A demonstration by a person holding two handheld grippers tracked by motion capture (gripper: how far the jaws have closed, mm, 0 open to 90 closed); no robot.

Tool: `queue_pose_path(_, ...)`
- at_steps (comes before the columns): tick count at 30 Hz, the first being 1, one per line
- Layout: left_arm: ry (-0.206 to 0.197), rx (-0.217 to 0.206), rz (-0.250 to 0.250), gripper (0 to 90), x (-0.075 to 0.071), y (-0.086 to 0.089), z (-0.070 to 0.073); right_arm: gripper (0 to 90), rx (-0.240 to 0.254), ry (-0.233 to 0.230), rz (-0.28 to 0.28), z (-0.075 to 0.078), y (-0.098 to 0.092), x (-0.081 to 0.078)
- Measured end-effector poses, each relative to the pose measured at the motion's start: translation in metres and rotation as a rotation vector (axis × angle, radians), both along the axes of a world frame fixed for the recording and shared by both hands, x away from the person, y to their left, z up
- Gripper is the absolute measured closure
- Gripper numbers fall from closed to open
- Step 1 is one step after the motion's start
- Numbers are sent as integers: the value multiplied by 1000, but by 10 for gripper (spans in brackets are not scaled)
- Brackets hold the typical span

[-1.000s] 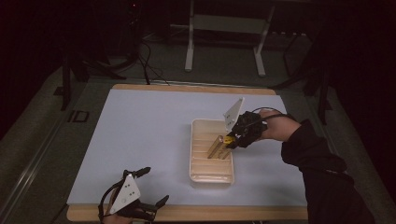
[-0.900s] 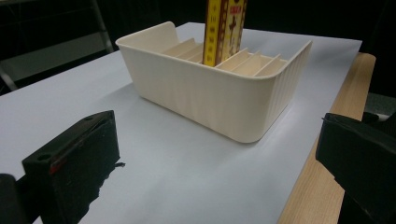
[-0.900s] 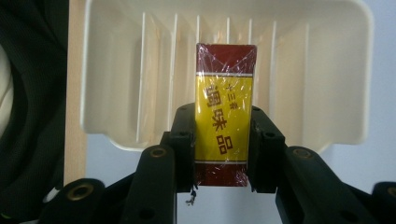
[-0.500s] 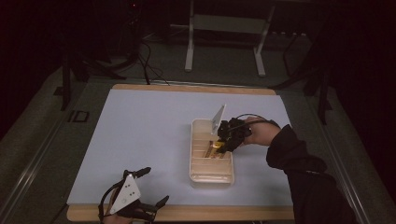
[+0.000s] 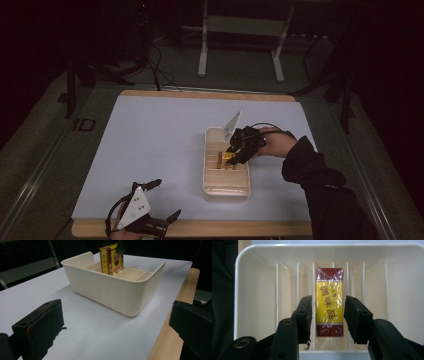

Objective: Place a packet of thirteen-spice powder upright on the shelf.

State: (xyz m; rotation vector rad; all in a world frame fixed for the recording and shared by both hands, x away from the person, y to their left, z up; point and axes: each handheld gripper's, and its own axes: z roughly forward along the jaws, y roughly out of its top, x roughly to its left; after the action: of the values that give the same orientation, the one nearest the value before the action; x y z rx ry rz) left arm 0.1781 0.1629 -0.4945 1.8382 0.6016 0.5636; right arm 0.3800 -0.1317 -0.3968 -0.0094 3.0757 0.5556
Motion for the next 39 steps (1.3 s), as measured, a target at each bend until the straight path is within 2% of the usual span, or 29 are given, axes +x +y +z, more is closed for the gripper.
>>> queue_pose_path(5,1,-1,0,0,0,0,0,435,33,-15,-33,9,-10,-1)
queue_pose_path(9,1,-2,1,0,0,0,0,322,71,-31,-88,17,-21,-2)
queue_pose_path(15,-1,0,0,0,-1,0,0,240,109,-44,-153,25,-38,-5)
queue_pose_path(16,-1,0,0,0,-1,0,0,201,120,-59,-165,26,-41,-6)
queue_pose_path(19,-1,-1,0,0,-1,1,0,173,149,-79,-200,27,-50,-7)
queue_pose_path(22,-1,-1,-1,0,-1,0,0,116,180,-71,-236,27,-60,-7)
queue_pose_path(25,0,-2,0,0,-1,0,0,106,200,-56,-266,26,-72,-6)
queue_pose_path(30,1,-4,1,0,-1,0,0,106,232,-56,-319,19,-92,-8)
queue_pose_path(35,2,-1,1,0,-1,0,0,106,281,-63,-423,9,-116,-11)
queue_pose_path(37,2,-1,1,0,-1,0,0,106,289,-70,-441,6,-119,-11)
queue_pose_path(39,3,0,1,0,0,-1,0,106,302,-80,-507,-4,-129,-15)
